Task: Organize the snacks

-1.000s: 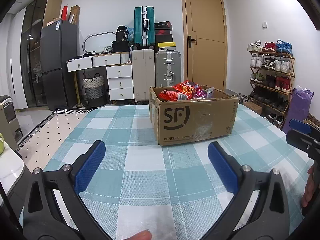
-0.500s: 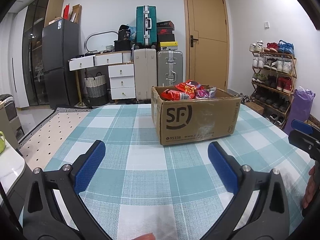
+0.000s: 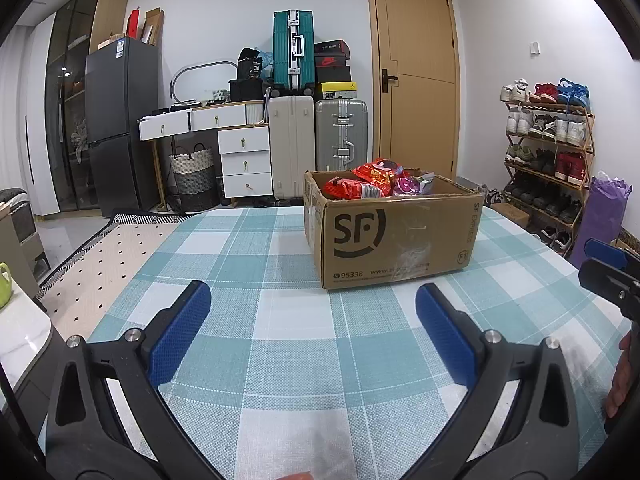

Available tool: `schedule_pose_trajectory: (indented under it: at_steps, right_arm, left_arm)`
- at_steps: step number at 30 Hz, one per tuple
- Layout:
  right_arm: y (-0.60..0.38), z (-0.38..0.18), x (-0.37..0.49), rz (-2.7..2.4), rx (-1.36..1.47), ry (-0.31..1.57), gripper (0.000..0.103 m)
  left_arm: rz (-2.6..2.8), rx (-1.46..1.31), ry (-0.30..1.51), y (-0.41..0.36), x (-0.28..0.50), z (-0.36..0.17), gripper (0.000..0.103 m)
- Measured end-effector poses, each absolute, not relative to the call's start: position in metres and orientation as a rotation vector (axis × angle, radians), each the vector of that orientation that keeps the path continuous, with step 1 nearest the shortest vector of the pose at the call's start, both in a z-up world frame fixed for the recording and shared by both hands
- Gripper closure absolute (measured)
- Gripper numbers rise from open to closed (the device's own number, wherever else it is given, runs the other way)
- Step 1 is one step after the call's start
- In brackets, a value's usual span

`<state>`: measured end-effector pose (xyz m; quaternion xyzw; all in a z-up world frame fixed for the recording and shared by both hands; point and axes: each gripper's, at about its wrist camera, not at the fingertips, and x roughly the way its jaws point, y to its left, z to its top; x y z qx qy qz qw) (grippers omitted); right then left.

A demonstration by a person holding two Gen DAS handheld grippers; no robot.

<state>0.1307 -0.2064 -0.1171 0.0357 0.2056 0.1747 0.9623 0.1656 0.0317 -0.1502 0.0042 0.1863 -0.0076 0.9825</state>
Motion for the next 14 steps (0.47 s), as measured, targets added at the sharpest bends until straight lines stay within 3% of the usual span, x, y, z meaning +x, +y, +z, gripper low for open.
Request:
schedule_pose_trajectory:
  at_steps: [14]
  right_arm:
    - [-0.2075,-0.1173,0.1301,0.351,0.074,0.418,0.0]
  left_arm:
    - [-0.004,0.007,0.389,0.033,0.1682,-0.1526,0.001]
